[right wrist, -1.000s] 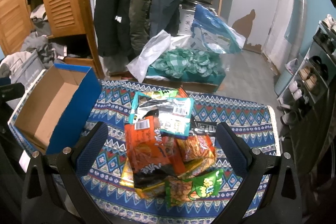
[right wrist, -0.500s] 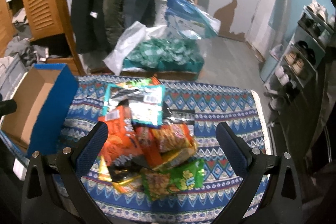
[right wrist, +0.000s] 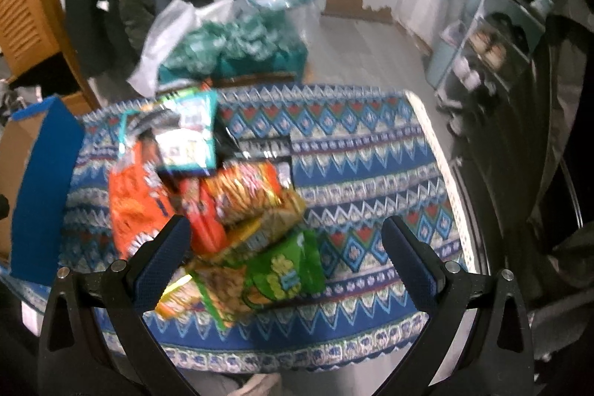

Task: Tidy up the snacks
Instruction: 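Reach both grippers down to the snack pile toward the orange and green bags, then grasp the orange chip bag with left gripper while right grasps green peanut bag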

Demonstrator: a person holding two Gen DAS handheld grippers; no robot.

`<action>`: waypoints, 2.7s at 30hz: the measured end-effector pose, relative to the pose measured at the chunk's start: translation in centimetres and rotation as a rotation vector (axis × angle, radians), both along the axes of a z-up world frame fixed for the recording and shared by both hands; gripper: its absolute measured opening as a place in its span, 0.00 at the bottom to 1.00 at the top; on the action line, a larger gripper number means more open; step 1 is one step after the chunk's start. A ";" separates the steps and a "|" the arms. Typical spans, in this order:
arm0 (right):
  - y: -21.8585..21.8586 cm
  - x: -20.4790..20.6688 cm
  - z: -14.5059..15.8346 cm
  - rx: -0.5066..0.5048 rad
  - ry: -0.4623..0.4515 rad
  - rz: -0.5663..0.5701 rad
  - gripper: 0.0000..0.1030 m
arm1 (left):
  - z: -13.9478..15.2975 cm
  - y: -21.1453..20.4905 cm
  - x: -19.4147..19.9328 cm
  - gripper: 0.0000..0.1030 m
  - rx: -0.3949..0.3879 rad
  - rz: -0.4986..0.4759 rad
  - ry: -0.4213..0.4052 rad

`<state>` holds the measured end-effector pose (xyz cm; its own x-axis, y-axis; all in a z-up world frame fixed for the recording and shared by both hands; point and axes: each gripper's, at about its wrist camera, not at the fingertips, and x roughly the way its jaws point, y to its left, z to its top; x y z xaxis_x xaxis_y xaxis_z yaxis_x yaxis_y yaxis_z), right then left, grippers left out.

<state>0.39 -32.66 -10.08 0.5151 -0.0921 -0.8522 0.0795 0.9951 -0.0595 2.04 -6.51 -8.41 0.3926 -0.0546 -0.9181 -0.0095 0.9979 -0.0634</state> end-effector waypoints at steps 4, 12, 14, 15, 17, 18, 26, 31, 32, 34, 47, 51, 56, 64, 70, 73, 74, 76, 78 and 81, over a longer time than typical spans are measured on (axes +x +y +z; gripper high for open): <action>-0.4 0.0 -2.1 0.007 0.062 -0.025 0.97 | -1.9 -1.5 0.3 0.94 -0.014 -0.018 0.066; -1.3 0.6 -5.8 0.085 0.174 -0.113 0.97 | -4.1 -3.9 0.9 0.94 -0.012 -0.011 0.118; -1.5 0.6 -6.5 0.096 0.193 -0.129 0.97 | -4.7 -4.4 1.3 0.94 -0.010 -0.006 0.126; -1.5 0.6 -6.8 0.105 0.204 -0.137 0.97 | -5.0 -4.6 1.5 0.94 -0.008 -0.003 0.131; -1.6 0.5 -7.6 0.118 0.224 -0.153 0.97 | -5.6 -4.8 1.8 0.94 -0.002 0.004 0.139; -1.7 0.5 -7.9 0.122 0.231 -0.159 0.97 | -6.0 -5.0 2.1 0.94 -0.001 0.010 0.150; -2.3 0.6 -10.9 0.239 0.326 -0.234 0.97 | -8.7 -5.7 4.2 0.94 -0.047 0.070 0.218; -2.2 1.1 -12.2 0.308 0.344 -0.244 0.97 | -9.1 -6.4 5.2 0.94 -0.078 0.089 0.228; -2.2 1.2 -12.4 0.324 0.349 -0.244 0.97 | -9.2 -6.5 5.3 0.94 -0.083 0.096 0.231; -2.3 1.5 -13.0 0.349 0.361 -0.253 0.97 | -9.3 -6.9 5.7 0.94 -0.107 0.109 0.237; -2.3 3.2 -13.5 0.131 0.372 -0.093 0.35 | -11.5 -7.7 8.3 0.94 -0.195 0.140 0.322; -1.1 3.8 -13.2 0.008 0.337 -0.052 0.32 | -11.4 -8.5 8.5 0.94 -0.224 0.138 0.323; -1.0 4.9 -12.0 0.009 0.301 -0.041 0.32 | -12.1 -9.9 8.9 0.94 -0.216 0.137 0.347; -2.7 6.0 -12.3 0.052 0.313 -0.072 0.33 | -14.3 -10.8 9.3 0.94 -0.212 0.137 0.395; -2.8 4.5 -14.1 0.062 0.323 -0.068 0.36 | -14.3 -10.4 9.2 0.85 -0.271 0.131 0.366; -3.0 4.2 -14.2 0.088 0.322 -0.062 0.31 | -14.0 -10.0 9.0 0.75 -0.280 0.102 0.347; -2.9 4.2 -14.0 0.097 0.320 -0.063 0.30 | -13.9 -9.6 8.8 0.70 -0.278 0.093 0.340; -3.6 3.9 -13.9 0.114 0.317 -0.059 0.29 | -13.5 -9.4 8.5 0.64 -0.272 0.067 0.321; -3.9 3.8 -13.5 0.132 0.313 -0.057 0.29 | -13.3 -9.1 8.3 0.60 -0.271 0.051 0.312; -4.1 3.3 -12.2 0.146 0.303 -0.050 0.28 | -12.8 -8.7 7.6 0.59 -0.265 0.029 0.303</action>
<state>3.65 -36.73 -22.31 0.2341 0.0238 -0.9719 0.1292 0.9901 0.0554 9.63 -15.20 -21.17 0.1113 -0.2976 -0.9482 -0.0955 0.9465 -0.3082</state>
